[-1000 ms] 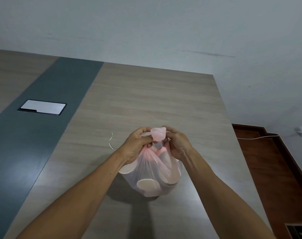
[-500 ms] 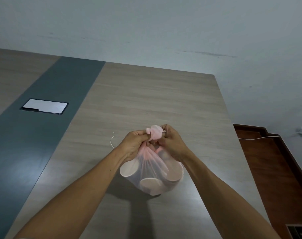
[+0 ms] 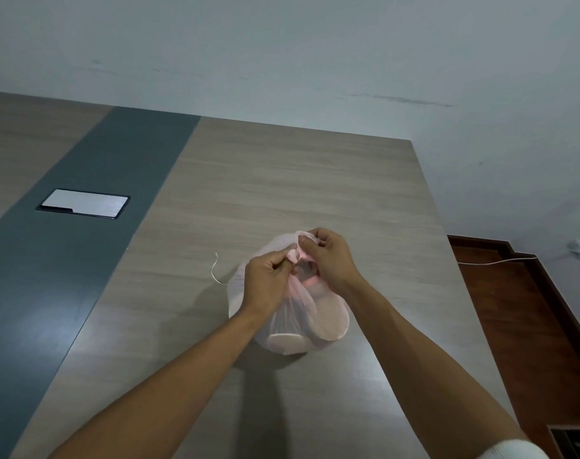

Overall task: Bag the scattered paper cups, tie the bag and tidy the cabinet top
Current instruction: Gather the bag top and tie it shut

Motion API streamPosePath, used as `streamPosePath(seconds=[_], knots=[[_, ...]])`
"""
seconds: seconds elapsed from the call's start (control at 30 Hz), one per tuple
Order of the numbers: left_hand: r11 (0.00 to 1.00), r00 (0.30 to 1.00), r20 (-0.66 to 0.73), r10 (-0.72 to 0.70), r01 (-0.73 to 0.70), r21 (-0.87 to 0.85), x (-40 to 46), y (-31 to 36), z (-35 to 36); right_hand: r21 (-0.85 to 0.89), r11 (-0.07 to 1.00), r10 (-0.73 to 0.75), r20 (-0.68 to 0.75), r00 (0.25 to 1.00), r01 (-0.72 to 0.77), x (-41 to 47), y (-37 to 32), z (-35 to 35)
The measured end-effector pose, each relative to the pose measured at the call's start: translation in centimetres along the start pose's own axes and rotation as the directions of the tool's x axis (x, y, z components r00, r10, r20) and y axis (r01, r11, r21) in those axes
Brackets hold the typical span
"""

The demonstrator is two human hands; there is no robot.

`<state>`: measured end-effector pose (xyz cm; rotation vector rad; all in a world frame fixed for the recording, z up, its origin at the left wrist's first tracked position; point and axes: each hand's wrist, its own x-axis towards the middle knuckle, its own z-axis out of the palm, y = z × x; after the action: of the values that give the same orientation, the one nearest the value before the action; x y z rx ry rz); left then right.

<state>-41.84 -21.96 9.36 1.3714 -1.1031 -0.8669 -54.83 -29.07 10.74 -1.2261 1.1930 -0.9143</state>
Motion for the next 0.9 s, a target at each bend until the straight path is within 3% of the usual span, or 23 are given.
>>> streamPosePath(seconds=[0.07,0.17,0.23,0.3,0.37,0.43,0.5,0.57,0.63,0.73,0.8,0.83,0.9], knots=[[0.957,0.98,0.075,0.184,-0.196,0.213,0.2,-0.4,-0.4,-0.025,0.998,0.064,-0.018,0.998,-0.064,0.7,-0.3,0.0],[0.755,0.89,0.291,0.351,-0.453,0.474,1.0,0.2,-1.2,-0.098,0.992,0.075,-0.044,0.996,-0.079,1.3,-0.7,0.0],[0.64,0.897,0.312,0.312,-0.441,0.629,1.5,1.2,-1.4,-0.171,0.985,0.026,-0.001,1.0,-0.026,1.5,-0.9,-0.3],[0.568,0.961,0.248,0.119,-0.271,0.777,2.2,1.7,-1.6,-0.214,0.973,-0.06,0.123,0.991,0.085,1.4,-1.0,-0.8],[0.683,0.964,0.201,-0.174,-0.029,0.73,3.3,1.8,-2.1,-0.363,0.903,-0.124,0.288,0.95,0.228,1.4,-0.6,-1.3],[0.827,0.902,0.243,-0.357,0.185,0.531,4.0,2.2,-2.7,-0.529,0.773,-0.155,0.375,0.914,0.349,1.6,-0.2,-1.4],[0.889,0.861,0.278,-0.425,0.34,0.306,4.2,2.7,-3.0,-0.622,0.634,-0.265,0.384,0.885,0.46,1.6,0.4,-1.0],[0.898,0.835,0.332,-0.44,0.411,0.155,4.0,3.1,-3.2,-0.705,0.421,-0.438,0.393,0.809,0.57,1.1,0.8,-0.7],[0.889,0.831,0.321,-0.455,0.445,0.107,4.2,3.1,-3.6,-0.741,0.183,-0.566,0.458,0.685,0.647,0.6,1.2,-0.9],[0.858,0.808,0.302,-0.505,0.508,0.077,4.6,2.7,-3.9,-0.708,-0.039,-0.608,0.577,0.545,0.705,0.5,1.7,-0.9],[0.85,0.801,0.292,-0.523,0.515,0.108,4.7,2.5,-3.7,-0.69,-0.073,-0.605,0.605,0.518,0.72,0.6,1.9,-0.7],[0.854,0.811,0.273,-0.518,0.508,0.113,4.7,2.5,-3.7,-0.7,-0.019,-0.606,0.576,0.549,0.714,0.6,1.8,-0.6],[0.864,0.844,0.187,-0.502,0.497,0.078,4.9,2.3,-3.5,-0.739,0.228,-0.581,0.419,0.698,0.634,0.2,1.8,-0.6]])
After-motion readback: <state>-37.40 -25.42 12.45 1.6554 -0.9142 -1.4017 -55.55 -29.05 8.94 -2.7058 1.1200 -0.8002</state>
